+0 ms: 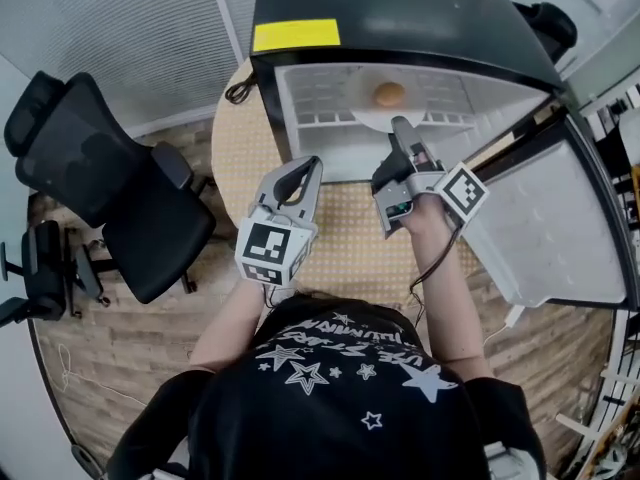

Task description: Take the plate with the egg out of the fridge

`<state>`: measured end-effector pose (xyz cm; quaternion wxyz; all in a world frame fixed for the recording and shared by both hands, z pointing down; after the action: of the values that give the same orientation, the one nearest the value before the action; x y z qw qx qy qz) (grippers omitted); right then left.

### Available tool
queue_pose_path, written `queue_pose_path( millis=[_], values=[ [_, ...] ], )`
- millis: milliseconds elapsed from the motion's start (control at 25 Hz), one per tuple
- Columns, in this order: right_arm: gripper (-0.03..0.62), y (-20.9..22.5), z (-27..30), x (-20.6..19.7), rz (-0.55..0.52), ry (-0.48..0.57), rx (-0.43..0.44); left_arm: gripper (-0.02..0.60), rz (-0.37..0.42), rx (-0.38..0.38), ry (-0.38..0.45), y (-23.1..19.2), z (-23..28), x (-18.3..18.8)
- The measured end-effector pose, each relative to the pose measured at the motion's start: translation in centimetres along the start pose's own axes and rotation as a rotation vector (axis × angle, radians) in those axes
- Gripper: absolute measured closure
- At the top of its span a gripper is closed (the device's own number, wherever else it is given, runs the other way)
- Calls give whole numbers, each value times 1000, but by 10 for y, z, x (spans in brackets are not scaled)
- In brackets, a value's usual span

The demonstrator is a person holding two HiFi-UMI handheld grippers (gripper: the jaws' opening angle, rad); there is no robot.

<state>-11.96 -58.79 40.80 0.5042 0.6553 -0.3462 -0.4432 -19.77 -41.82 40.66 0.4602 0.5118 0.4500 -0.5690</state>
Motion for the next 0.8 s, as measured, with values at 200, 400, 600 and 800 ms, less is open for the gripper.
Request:
queue_pose_path(
  millis=[200,400,600,800],
  values=[
    [457,5,11,4,41,-11,-9,574,-7,45,-9,-3,2,-4],
    [537,11,22,6,62,-21,-46,574,-16,78,-15,-14,7,0],
    [545,7,11,1,77,-28,-52,574,-19,79,-17,-13,4,-2],
    [545,-1,-1,-8,83,-41,-49,574,-13,51,-10,-11,6,3]
  ],
)
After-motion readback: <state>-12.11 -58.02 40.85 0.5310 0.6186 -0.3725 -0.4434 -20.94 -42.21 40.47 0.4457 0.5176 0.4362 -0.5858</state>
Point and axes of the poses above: the fingertips, and each gripper's own axes: z forward along the fingers, y to its right, x out of its top, the point moved 3 cm from there along -z, backward along the fingers, and after that the axes turned 2 degrees about -z, right-handed, at the moved point
